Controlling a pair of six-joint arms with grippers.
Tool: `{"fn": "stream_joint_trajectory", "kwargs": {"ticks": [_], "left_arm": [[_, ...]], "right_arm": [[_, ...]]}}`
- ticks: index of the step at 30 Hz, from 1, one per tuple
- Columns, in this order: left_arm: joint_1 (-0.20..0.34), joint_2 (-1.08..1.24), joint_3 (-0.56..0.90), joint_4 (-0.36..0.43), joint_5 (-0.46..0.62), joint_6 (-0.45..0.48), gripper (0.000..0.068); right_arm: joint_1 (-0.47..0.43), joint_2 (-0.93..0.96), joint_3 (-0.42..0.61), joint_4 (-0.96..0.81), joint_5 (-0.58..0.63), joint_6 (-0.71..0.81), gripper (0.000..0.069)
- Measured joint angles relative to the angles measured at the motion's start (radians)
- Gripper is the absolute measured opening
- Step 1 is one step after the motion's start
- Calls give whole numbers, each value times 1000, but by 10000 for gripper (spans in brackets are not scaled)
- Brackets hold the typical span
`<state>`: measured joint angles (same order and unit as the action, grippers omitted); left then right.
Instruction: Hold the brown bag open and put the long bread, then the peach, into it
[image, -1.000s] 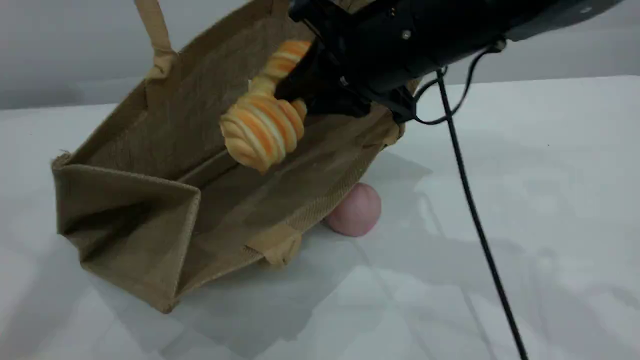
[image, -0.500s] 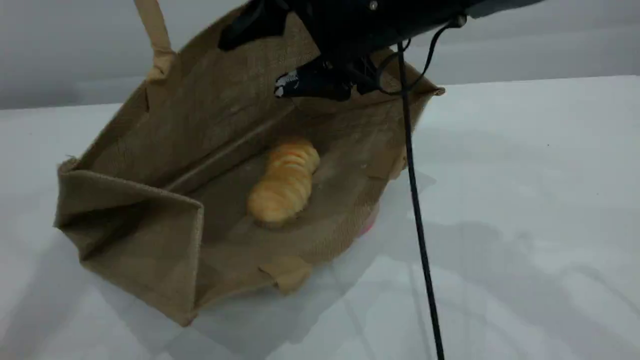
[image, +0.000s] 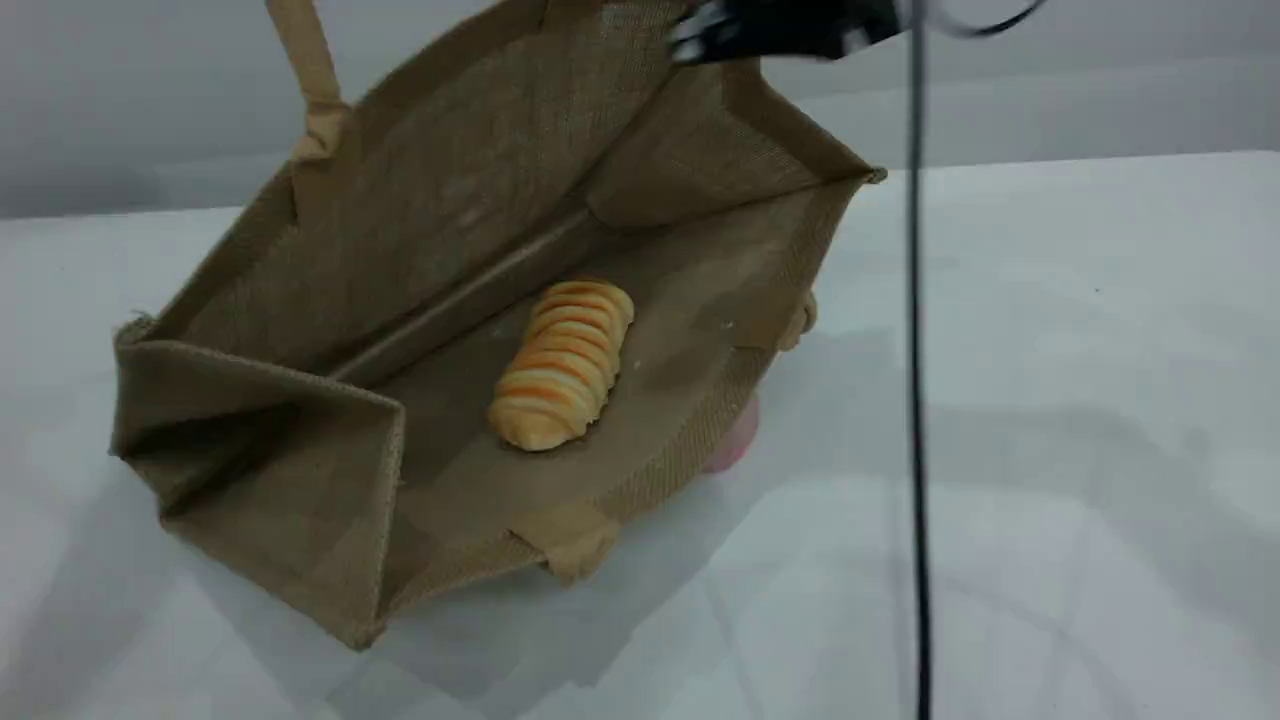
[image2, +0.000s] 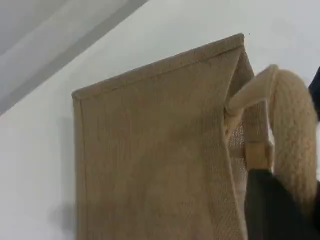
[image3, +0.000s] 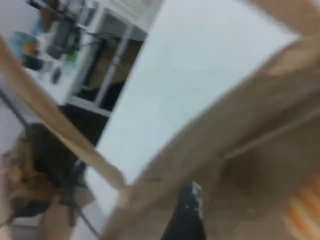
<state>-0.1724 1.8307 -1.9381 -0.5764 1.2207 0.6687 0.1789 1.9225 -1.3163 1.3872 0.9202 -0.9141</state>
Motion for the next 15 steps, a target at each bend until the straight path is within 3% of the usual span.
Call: {"fn": "stream_joint_trajectory", "kwargs": {"ticks": [5,9,15], "left_arm": [[0,0,0,6,0,0,84],[0,0,0,73,0,-28,84],[16,0,-2,151,1,-60,84]], "right_arm": [[-94,-53,0,-158,12,46,554],[-149,-55,0,-269,-1,75,554],[-161,-55,0,-459,-81,152,553]]}}
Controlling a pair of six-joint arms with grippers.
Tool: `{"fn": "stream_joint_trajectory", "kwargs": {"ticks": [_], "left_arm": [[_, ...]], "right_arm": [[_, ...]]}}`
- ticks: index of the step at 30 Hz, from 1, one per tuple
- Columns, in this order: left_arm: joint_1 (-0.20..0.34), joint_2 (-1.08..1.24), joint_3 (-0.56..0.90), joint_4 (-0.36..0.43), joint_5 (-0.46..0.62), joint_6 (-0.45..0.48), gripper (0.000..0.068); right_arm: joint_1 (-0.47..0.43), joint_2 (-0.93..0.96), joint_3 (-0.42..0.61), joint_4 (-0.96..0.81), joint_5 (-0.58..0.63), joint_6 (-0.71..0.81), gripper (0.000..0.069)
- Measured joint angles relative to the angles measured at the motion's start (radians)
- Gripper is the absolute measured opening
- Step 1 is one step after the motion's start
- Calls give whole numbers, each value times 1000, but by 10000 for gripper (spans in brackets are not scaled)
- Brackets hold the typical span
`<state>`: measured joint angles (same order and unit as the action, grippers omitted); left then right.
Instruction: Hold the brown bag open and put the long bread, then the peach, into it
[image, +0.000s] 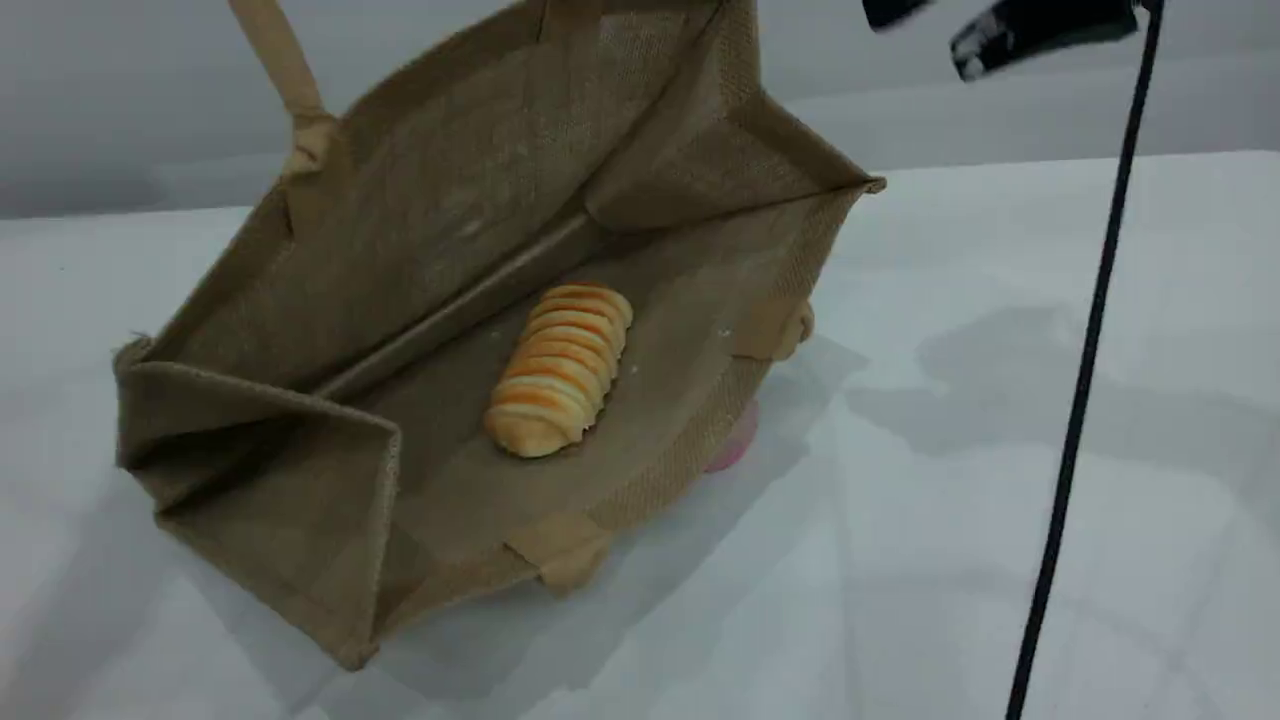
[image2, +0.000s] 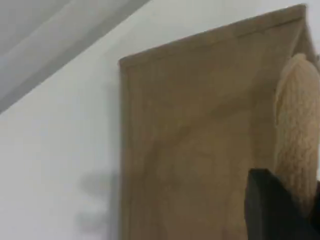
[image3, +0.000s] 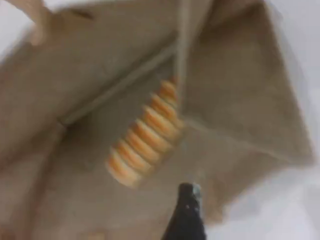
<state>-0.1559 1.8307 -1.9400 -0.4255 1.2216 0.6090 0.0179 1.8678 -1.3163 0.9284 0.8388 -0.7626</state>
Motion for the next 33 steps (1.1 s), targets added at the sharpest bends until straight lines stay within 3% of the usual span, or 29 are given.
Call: {"fn": "stream_joint_trajectory", "kwargs": {"ticks": [7,15,23,33], "left_arm": [[81,0,-81,-46,2,-48,84],[115,0,-143,-68,0,-48,84],[114,0,-142,-72,1,-47,84],[114,0,-141,-74,1,-65,84]], "right_arm": [[0,1,0,-186,-34,63,553],[5,17,1,-224,-39,80,553],[117,70,3,-241,-74,80,553],[276,137,3,-261,-204,78,553]]}}
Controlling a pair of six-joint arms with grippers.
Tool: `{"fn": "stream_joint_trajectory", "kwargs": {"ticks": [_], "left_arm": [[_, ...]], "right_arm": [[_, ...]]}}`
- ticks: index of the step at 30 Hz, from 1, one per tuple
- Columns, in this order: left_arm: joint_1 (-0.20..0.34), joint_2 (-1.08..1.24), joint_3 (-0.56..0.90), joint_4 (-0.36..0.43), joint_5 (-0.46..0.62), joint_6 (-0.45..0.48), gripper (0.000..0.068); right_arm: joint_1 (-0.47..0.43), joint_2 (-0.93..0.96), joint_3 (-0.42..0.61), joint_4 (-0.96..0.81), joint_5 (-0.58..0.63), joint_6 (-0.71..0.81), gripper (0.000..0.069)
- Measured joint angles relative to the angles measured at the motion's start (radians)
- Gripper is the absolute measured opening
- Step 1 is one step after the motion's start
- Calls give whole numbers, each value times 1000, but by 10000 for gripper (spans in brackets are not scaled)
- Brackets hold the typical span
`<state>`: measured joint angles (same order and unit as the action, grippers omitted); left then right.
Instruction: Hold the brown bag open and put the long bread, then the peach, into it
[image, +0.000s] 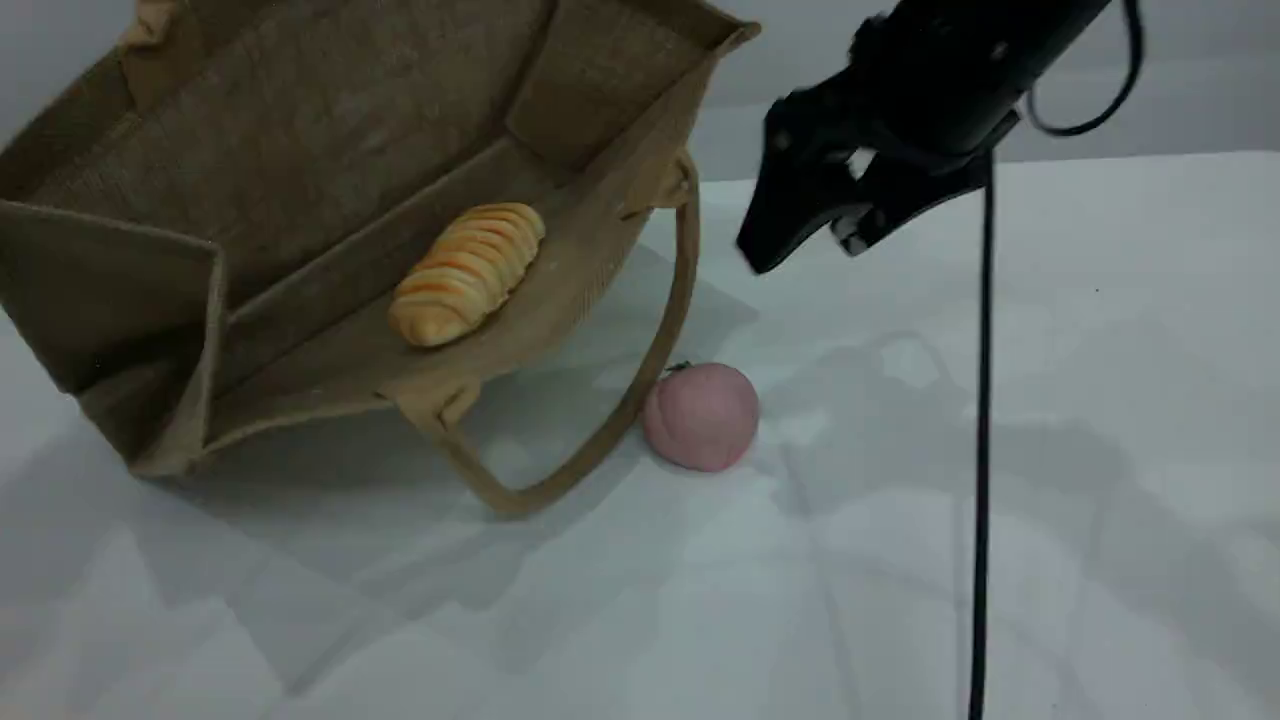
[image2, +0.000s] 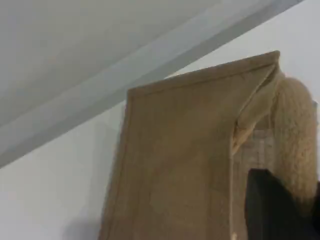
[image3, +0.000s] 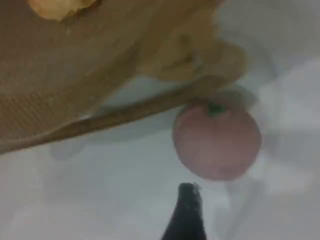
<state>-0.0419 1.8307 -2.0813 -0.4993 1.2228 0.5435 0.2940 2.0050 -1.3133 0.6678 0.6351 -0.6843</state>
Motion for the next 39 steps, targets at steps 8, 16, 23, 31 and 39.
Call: {"fn": "stream_joint_trajectory", "kwargs": {"ticks": [8,16,23,31,39], "left_arm": [[0,0,0,0,-1,0,84],[0,0,0,0,-2,-1,84],[0,0,0,1,-3,-1,84],[0,0,0,1,-2,0,84],[0,0,0,1,-2,0,84]], "right_arm": [[76,76,0,0,-81,0,553],[102,153,-1,56,-146,-12,553],[118,189,-2,120,-188,-63,553],[136,236,-2,128,-247,-70,549],[136,238,-2,141,-267,-70,354]]}}
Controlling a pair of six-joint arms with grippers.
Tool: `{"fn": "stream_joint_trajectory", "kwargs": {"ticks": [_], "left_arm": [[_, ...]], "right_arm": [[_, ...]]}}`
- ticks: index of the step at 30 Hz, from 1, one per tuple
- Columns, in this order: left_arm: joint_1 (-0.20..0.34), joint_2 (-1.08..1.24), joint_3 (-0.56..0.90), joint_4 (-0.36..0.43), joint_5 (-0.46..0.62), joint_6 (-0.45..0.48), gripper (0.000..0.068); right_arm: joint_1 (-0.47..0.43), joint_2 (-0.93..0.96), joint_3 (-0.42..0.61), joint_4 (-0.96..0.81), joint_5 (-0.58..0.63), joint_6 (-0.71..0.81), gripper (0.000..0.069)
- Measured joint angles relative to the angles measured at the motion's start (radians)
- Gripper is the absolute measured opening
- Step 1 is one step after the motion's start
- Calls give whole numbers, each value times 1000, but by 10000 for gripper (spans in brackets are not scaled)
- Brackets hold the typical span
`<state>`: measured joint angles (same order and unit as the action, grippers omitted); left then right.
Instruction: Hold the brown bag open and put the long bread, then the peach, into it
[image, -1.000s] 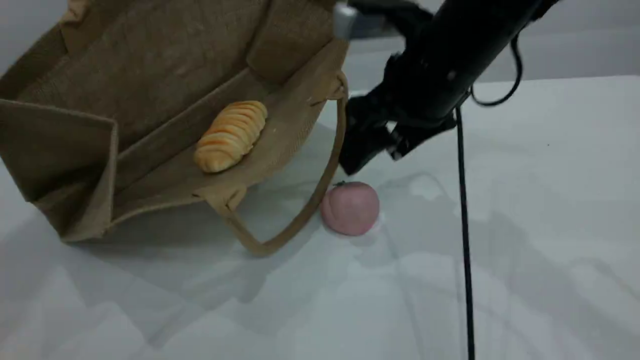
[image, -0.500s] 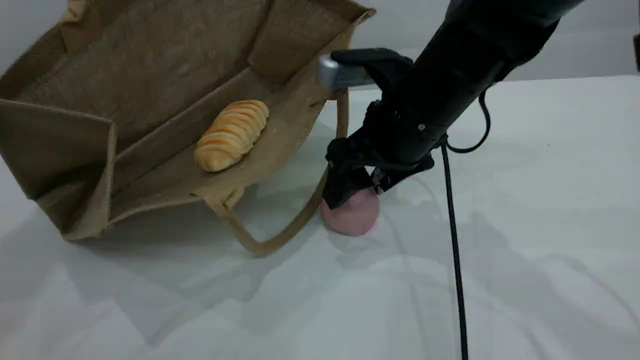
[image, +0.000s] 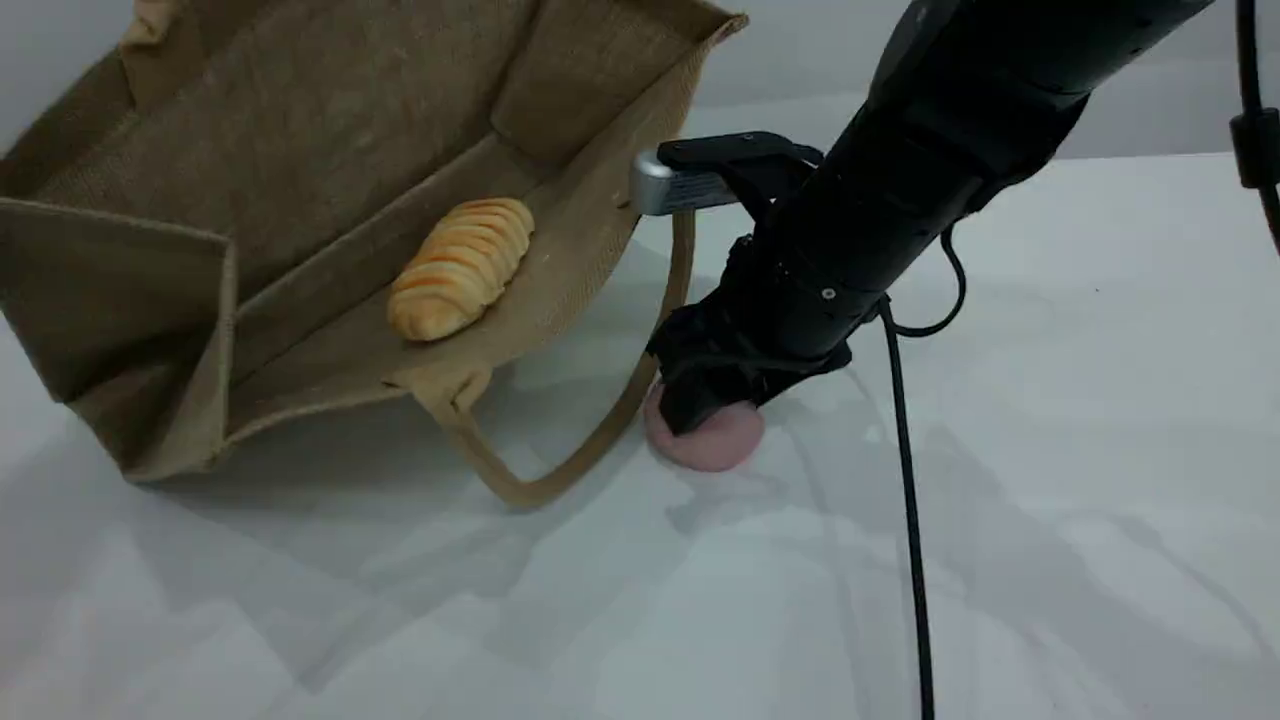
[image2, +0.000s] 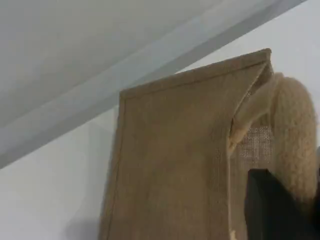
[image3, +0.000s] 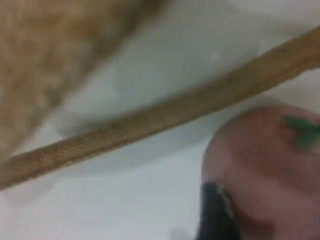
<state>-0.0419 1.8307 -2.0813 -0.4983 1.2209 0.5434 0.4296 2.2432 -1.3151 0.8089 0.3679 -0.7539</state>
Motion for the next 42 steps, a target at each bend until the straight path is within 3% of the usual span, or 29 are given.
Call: {"fn": "stream_joint_trajectory", "kwargs": {"ticks": [7,9,22,33,42], "left_arm": [[0,0,0,1,0,0,84],[0,0,0,1,0,0,84],[0,0,0,1,1,0,84],[-6,0,0,-7,0,0,84],[-95,0,5,-10,1,31,84]], "right_arm": [[0,0,0,0,6,1,64],[-1,-3,0,-5,12,1,29],[-124,-216,31,-273,149,231,20],[-141,-506,261,-293,-16,253,20],[-130,-686,416,-247,-79,248,20]]}}
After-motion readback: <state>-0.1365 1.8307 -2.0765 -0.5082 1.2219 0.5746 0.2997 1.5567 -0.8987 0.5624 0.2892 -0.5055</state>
